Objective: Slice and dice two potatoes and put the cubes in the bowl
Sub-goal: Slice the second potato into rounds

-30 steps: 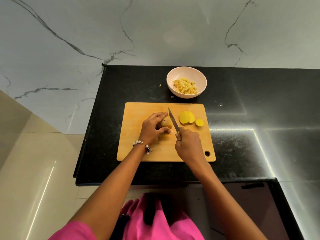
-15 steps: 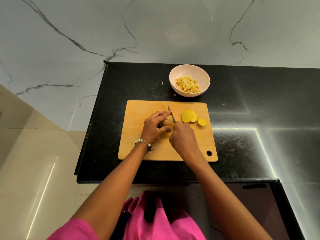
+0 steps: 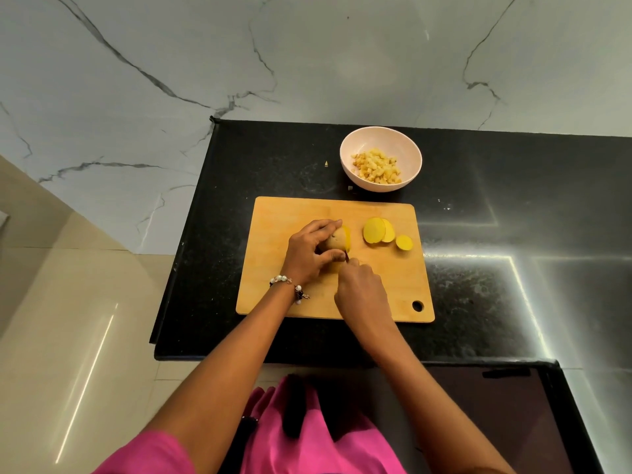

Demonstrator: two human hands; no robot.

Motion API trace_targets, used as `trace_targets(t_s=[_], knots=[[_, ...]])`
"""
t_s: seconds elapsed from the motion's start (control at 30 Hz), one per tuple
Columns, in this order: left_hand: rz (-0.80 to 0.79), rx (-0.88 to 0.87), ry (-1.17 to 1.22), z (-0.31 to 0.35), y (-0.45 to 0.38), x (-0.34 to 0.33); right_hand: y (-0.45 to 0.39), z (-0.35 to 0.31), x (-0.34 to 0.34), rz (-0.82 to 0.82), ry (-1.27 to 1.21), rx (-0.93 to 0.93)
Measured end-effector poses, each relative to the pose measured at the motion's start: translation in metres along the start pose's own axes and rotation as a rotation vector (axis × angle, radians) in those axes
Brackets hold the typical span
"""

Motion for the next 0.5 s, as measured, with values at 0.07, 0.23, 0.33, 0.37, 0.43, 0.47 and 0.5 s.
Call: trace_targets(t_s=[0.07, 0.23, 0.33, 0.37, 0.43, 0.47, 0.5], knots=[[0.005, 0.009, 0.015, -0.001, -0.001, 0.001, 0.012, 0.005, -0.01, -0.023, 0.013, -0.032], [0.028, 0.022, 0.012, -0.001, -0.002, 0.001, 0.004, 0.008, -0.021, -0.007, 0.01, -0.062], [0.037, 0.032, 0.025, 0.0, -0.002, 0.001, 0.013, 0.016, -0.026, -0.016, 0.015, -0.062], [0.04, 0.034, 0.029, 0.0, -0.002, 0.002, 0.015, 0.02, -0.027, -0.015, 0.025, -0.061], [0.033, 0.038, 0.033, -0.001, -0.002, 0.002, 0.011, 0.027, -0.025, -0.001, 0.05, -0.063], [0.028, 0.039, 0.034, 0.0, -0.002, 0.003, 0.005, 0.03, -0.024, 0.005, 0.055, -0.067], [0.027, 0.039, 0.037, 0.0, -0.002, 0.002, -0.001, 0.034, -0.022, 0.011, 0.051, -0.074]])
Point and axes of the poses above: each hand's wrist, its own y-axis away from the middle knuckle, its own x-axis out of the back of the hand, z = x × y, the point moved 3 cm from there along -y, towards the middle knuckle, and after that the axes turned 4 degrees about -x, right-handed, at the moved point
